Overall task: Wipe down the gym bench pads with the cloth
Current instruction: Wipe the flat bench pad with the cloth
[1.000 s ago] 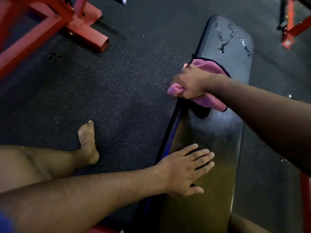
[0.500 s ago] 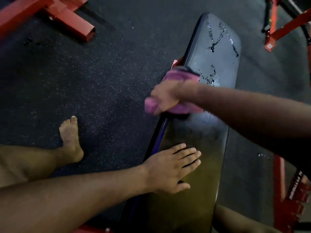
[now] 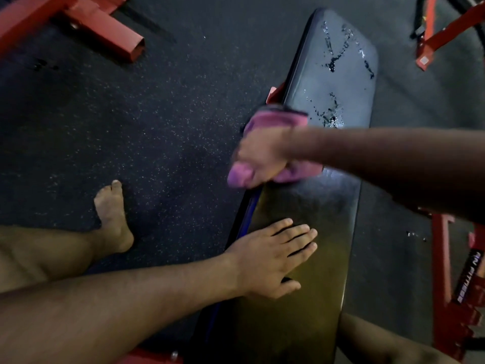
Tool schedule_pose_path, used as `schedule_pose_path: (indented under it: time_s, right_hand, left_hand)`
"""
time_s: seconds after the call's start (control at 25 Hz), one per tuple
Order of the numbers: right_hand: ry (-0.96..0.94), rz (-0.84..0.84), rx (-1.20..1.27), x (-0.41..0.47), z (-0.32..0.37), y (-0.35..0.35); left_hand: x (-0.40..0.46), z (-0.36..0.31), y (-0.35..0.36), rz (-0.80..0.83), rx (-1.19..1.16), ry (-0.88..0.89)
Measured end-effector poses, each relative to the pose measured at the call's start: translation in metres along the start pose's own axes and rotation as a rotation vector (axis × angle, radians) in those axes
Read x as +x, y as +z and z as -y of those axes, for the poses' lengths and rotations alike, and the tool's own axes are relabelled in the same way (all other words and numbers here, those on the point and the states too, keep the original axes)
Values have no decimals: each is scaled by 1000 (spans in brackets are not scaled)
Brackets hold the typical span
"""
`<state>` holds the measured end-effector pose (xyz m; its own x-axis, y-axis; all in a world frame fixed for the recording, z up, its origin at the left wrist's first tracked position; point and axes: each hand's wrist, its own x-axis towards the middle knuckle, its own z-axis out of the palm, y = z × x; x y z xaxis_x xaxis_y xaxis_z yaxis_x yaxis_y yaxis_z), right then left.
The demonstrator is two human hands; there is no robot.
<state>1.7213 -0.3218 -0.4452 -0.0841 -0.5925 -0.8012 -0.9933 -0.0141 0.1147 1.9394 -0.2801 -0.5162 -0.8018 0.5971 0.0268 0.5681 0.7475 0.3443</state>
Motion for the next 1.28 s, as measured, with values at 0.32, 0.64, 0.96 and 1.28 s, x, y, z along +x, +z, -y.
schedule_pose_path:
  time_s: [0.32, 0.64, 0.96, 1.28]
  right_hand:
    - [2, -87, 99, 8, 50, 17]
    - [323, -986, 344, -89, 33, 63]
    - [924, -968, 599, -137, 58, 220]
    - [1030, -933, 528, -64, -108, 192]
  left_hand:
    - [4, 1, 2, 32, -44, 7]
    - [37, 21, -19, -40, -35, -89]
    - [128, 89, -54, -97, 50, -502]
    - [146, 104, -35, -167, 121, -593]
